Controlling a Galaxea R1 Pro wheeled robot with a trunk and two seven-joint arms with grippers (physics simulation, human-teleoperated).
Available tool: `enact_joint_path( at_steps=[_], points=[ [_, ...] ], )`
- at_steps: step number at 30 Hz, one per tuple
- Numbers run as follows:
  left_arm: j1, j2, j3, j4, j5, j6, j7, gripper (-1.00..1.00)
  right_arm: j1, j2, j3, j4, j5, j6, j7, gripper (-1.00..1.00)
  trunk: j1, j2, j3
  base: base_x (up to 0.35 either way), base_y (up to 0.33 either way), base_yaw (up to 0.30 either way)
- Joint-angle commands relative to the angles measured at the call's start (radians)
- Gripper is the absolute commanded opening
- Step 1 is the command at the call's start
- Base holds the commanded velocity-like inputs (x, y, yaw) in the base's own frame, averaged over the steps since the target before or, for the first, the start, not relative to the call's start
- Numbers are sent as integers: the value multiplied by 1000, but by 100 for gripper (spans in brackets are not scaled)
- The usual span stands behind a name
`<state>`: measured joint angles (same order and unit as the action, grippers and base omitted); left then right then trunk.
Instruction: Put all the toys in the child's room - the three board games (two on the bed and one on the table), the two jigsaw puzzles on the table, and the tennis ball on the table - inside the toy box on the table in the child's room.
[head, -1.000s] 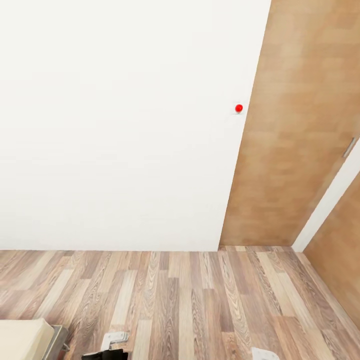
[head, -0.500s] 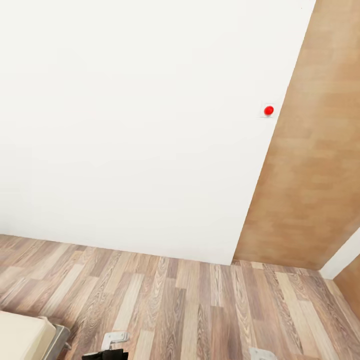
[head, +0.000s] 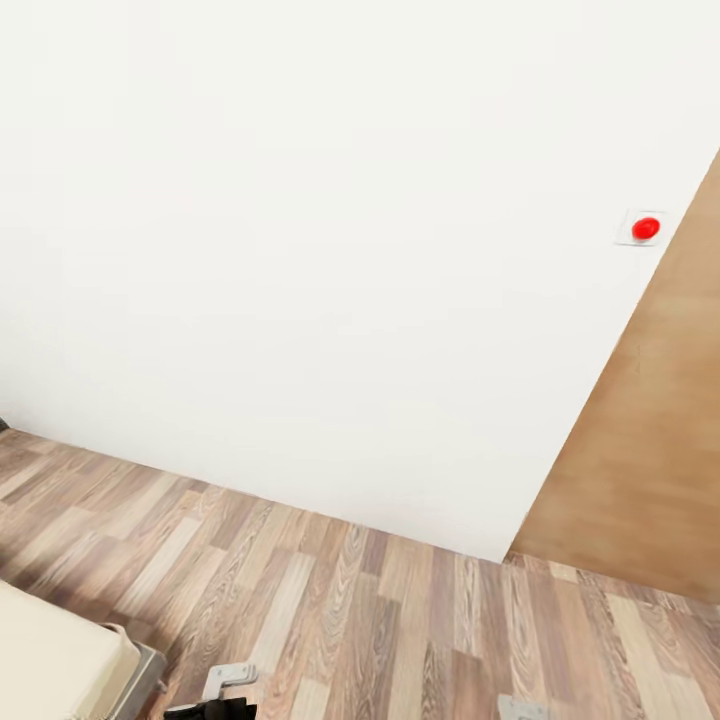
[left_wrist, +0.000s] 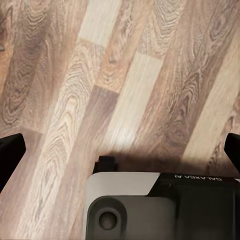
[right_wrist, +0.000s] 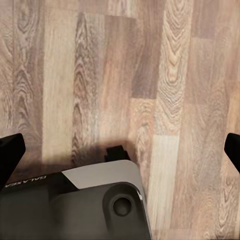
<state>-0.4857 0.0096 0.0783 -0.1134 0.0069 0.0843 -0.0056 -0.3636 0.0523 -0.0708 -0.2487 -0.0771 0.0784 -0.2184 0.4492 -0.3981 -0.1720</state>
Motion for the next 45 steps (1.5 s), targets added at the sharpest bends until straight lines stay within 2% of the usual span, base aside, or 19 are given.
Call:
enact_joint_path(
  at_steps=[1,12,21,45],
  points=[
    [-1,0,8,-2,1,6,-1,100,0,1,-4,-3,-5,4,-2,100,1,-2,-3,125,11,272],
    [-1,-2,7,-2,-2,6,-1,100,0,1,-3,-2,-4,4,-2,100,1,-2,-9,36,3,271],
    [-1,-22,8,-2,-1,6,0,100,0,1,-3,-1,-4,4,-3,100,1,-2,-15,2,0,272],
    [-1,-23,8,-2,-1,8,4,100,1,2,-2,-1,-3,3,-2,100,1,-2,-26,0,0,271]
  ],
)
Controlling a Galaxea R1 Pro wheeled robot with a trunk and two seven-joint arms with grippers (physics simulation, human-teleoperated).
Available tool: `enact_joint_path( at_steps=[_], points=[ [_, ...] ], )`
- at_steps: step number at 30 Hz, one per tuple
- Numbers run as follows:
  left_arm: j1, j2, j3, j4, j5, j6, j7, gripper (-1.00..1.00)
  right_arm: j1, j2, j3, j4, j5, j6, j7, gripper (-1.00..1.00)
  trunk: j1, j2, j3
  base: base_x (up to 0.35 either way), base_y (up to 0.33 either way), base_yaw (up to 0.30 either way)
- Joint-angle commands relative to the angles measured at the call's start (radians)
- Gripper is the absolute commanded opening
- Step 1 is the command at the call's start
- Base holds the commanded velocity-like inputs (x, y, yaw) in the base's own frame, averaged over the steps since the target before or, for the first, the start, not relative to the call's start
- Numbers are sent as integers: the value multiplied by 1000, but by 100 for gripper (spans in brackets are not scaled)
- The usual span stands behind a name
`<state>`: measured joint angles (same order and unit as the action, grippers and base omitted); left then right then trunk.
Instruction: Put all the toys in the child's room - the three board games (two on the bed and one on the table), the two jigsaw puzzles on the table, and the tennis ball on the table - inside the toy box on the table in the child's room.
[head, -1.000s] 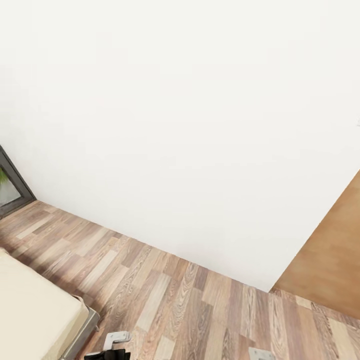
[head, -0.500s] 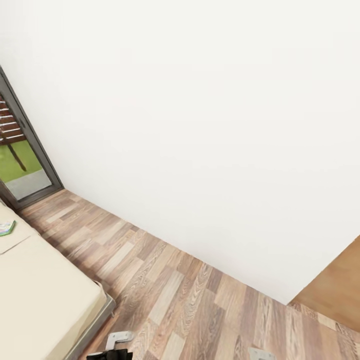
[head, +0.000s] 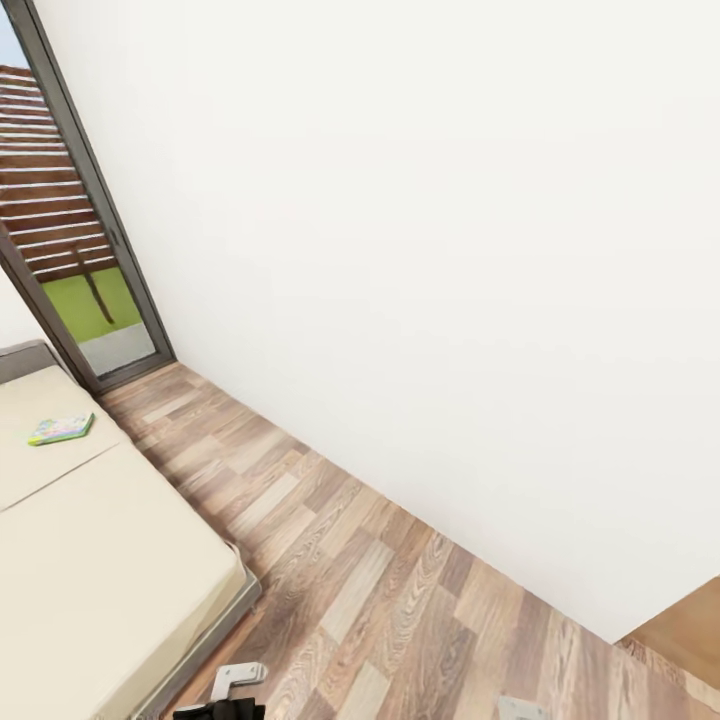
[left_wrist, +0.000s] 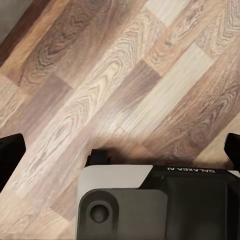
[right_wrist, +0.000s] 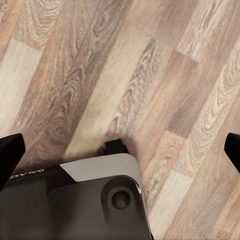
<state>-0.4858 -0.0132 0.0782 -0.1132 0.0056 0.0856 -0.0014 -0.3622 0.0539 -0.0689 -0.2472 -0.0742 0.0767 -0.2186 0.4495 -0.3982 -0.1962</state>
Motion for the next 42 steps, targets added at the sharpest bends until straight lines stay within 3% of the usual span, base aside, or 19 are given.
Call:
enact_joint_path(
  at_steps=[1,42],
  points=[
    [0,-1,8,-2,1,6,0,100,0,1,-4,-3,-6,4,-2,100,1,-2,-1,0,0,246],
    [1,-1,6,-2,-7,-4,0,100,3,16,-3,-3,-3,4,-2,100,1,-2,44,0,-21,226]
  ],
)
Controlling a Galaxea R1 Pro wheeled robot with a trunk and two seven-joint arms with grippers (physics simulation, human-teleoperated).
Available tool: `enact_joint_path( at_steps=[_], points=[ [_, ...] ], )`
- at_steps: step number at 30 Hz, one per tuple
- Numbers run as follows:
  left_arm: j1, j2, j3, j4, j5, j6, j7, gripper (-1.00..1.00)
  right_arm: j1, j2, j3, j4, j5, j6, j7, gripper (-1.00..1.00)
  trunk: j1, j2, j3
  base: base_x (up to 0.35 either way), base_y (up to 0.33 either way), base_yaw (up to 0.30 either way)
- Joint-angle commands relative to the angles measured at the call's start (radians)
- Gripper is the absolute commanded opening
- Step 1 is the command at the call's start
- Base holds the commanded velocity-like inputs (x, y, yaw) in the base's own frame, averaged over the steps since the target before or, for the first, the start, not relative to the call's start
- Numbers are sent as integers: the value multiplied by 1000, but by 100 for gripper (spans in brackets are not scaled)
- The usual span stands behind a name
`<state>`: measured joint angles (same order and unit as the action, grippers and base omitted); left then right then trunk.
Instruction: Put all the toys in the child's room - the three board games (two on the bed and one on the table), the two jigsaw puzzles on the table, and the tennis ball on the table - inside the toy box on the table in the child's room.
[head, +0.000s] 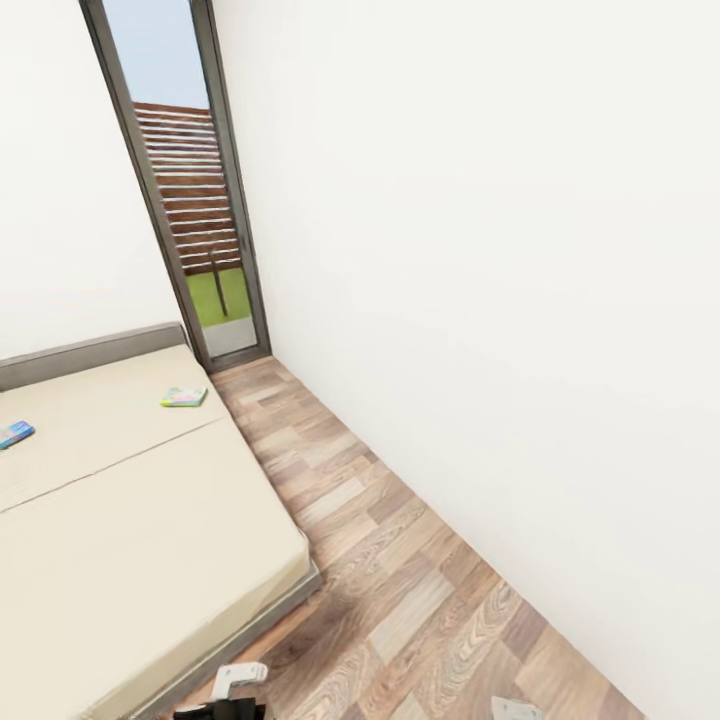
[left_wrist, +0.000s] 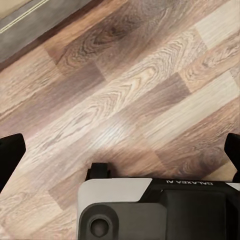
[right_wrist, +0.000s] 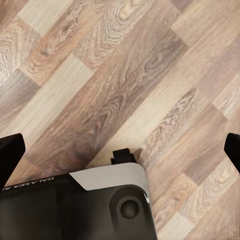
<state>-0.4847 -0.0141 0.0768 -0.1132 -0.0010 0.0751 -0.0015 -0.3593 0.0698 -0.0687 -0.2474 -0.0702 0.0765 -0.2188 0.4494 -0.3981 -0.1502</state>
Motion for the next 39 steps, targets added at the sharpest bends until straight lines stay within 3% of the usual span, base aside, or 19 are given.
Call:
enact_joint_path(
  at_steps=[1,23,32,37,39],
  points=[
    [0,-1,7,-2,-1,6,0,100,0,1,-3,-3,-6,4,-2,100,1,-2,-1,0,-253,272],
    [0,-1,6,0,-4,3,3,100,0,2,-2,-3,-6,5,-2,100,1,-2,0,29,-286,288],
    [2,6,7,-1,-1,-14,-9,100,0,2,-2,-4,-7,4,1,100,1,-2,0,11,-77,189],
    [2,18,10,-7,3,-10,-58,100,1,0,-2,-13,-7,2,7,100,1,-2,-1,1,-9,30],
    [0,36,13,-12,5,2,-112,100,1,-1,-1,-16,-7,3,8,100,1,-2,-1,0,-3,10]
  ],
)
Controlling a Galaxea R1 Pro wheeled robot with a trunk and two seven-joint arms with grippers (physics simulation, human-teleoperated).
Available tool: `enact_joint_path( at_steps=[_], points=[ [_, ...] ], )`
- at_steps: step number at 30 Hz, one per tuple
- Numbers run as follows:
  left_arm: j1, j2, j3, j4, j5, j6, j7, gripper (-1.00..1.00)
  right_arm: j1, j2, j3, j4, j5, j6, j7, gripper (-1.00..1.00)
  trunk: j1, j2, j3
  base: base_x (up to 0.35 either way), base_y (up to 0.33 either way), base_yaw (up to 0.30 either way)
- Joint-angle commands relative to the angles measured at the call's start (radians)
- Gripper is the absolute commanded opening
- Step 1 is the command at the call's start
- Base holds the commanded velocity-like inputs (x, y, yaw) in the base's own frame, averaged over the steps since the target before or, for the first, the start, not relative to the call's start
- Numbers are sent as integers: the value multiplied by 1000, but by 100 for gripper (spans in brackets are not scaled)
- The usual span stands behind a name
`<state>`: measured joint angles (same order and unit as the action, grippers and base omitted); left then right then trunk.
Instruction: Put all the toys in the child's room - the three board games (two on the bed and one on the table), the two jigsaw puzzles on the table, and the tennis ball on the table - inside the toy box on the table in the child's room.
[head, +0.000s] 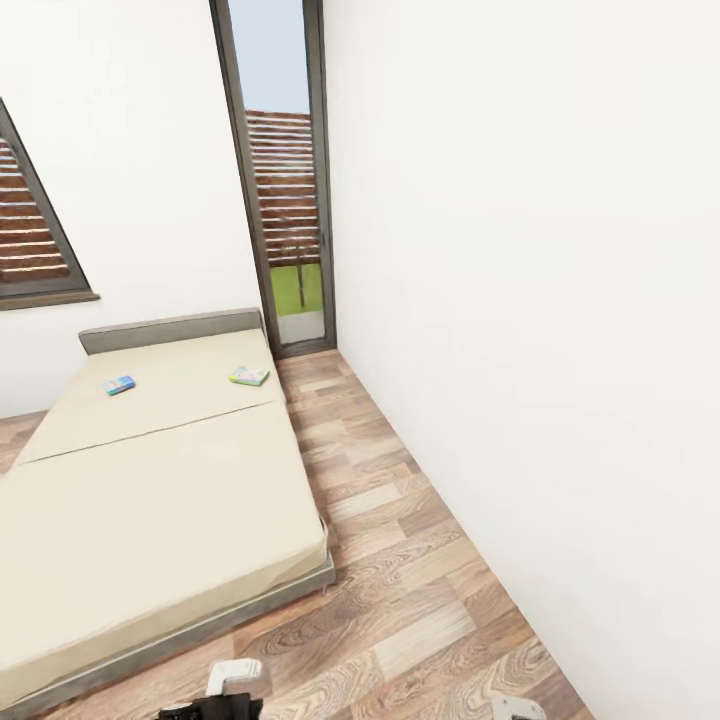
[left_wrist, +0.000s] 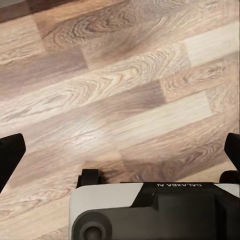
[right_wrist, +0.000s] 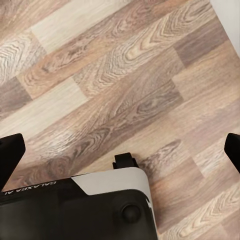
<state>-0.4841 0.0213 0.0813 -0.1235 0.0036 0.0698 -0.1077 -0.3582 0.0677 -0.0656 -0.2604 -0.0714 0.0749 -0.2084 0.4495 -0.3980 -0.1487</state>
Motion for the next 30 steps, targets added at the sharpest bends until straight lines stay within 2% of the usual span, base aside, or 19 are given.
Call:
enact_joint_path(
  at_steps=[1,2,3,5,6,7,8,9,10,12,13,15,17,19,20,21,26,30],
  points=[
    [-2,7,8,-5,1,17,-26,100,0,0,-4,-4,-6,5,-1,100,1,-2,-2,0,-2,7],
    [-3,15,9,-9,1,32,-47,100,-1,-1,-5,-5,-5,7,0,100,1,-2,-2,0,-2,6],
    [-7,32,9,-22,2,83,-91,100,-5,-3,-5,-13,-6,15,1,100,1,-2,-2,0,-1,4],
    [-9,51,10,-53,2,162,-139,100,-10,-4,-6,-29,-7,30,3,100,1,-2,-2,0,-1,3],
    [-11,72,10,-108,2,255,-192,100,-14,-4,-7,-56,-7,58,4,100,1,-2,-2,0,0,2],
    [-12,82,10,-145,2,304,-221,100,-15,-3,-7,-75,-8,79,4,100,1,-2,-2,0,0,1],
    [-12,105,9,-235,2,399,-287,100,-16,-1,-8,-132,-8,132,5,100,1,-2,-2,0,0,0],
    [-12,117,9,-284,2,445,-325,100,-16,0,-8,-169,-8,162,5,100,1,-2,-2,0,0,0],
    [-10,142,8,-389,2,530,-409,100,-13,1,-9,-257,-11,230,5,100,1,-2,-2,0,0,0],
    [-8,165,8,-495,3,610,-503,100,-10,2,-10,-361,-16,305,6,100,1,-2,-2,0,0,0],
    [-6,187,7,-595,2,685,-600,100,-7,3,-11,-473,-20,379,7,100,1,-2,-2,0,0,0],
    [-4,205,8,-684,1,751,-697,100,-5,4,-11,-582,-24,448,10,100,1,-2,-2,0,0,0],
    [-2,239,17,-804,-1,841,-875,100,-6,6,-10,-750,-40,543,14,100,1,-2,-2,0,0,0],
    [0,255,31,-835,-2,862,-950,100,-6,6,-8,-803,-52,571,15,100,1,-2,-2,0,0,0],
    [1,266,53,-854,-3,877,-1011,100,-6,7,-6,-839,-63,593,16,100,1,-2,-2,0,0,0],
    [2,278,102,-877,-4,891,-1088,100,-7,14,2,-877,-74,633,16,100,1,-2,-2,0,0,0],
    [2,284,187,-895,-3,899,-1136,100,-7,25,10,-915,-84,672,18,100,1,-2,-2,0,0,0],
    [2,282,200,-899,-1,899,-1142,100,-12,35,12,-937,-105,678,19,100,1,-2,-2,0,0,0]
  ],
)
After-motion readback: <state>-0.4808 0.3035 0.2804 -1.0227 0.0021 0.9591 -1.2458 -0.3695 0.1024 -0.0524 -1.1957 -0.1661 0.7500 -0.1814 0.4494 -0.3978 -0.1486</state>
